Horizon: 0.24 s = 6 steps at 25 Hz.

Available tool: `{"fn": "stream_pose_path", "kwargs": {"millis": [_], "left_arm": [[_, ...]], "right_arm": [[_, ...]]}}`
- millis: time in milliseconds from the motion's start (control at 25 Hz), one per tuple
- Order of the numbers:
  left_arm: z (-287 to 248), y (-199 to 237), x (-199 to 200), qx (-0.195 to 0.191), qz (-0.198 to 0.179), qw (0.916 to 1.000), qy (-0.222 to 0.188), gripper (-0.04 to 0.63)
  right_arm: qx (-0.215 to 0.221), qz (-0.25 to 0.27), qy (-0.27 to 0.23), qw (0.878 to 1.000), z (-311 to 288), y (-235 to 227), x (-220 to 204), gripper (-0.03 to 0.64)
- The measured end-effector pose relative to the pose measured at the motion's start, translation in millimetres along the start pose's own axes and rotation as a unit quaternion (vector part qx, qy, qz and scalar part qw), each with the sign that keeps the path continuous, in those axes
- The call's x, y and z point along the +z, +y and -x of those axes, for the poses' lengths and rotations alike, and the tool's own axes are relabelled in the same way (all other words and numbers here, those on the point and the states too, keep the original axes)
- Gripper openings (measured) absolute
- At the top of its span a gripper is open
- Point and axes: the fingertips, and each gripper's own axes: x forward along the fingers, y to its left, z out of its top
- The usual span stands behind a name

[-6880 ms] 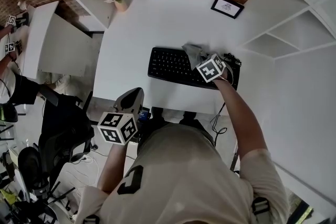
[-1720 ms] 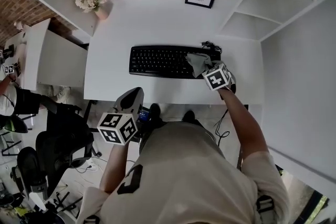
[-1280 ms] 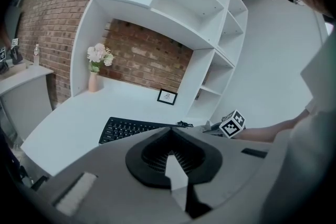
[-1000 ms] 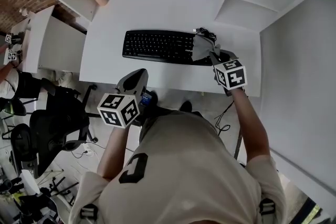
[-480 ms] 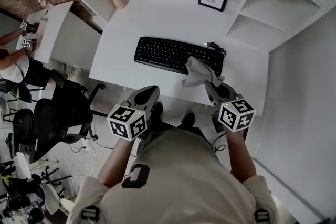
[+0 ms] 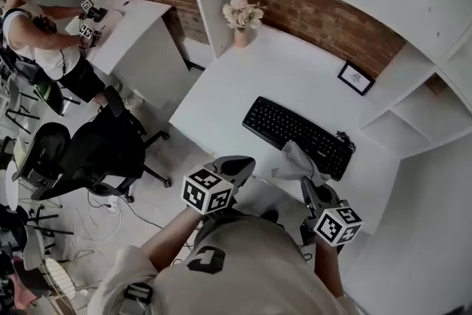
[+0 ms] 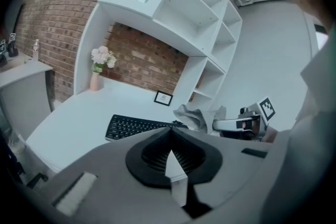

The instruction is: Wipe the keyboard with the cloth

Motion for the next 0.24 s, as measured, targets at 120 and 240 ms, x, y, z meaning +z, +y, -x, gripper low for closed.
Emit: {"fn": "stream_pose_path", "kwargs": {"millis": [120, 240], "left_arm": [[27, 30, -2, 0.009, 0.013, 0.9999, -0.001, 0.003], [59, 58, -8, 0.014, 0.026, 0.9995, -0.005, 0.004]], "right_arm": [[0.005, -0.001, 0.003, 1.000, -20, 26, 2, 0.023], [0.020, -0.008, 0.009, 1.000, -45, 60, -4, 0.023]]}}
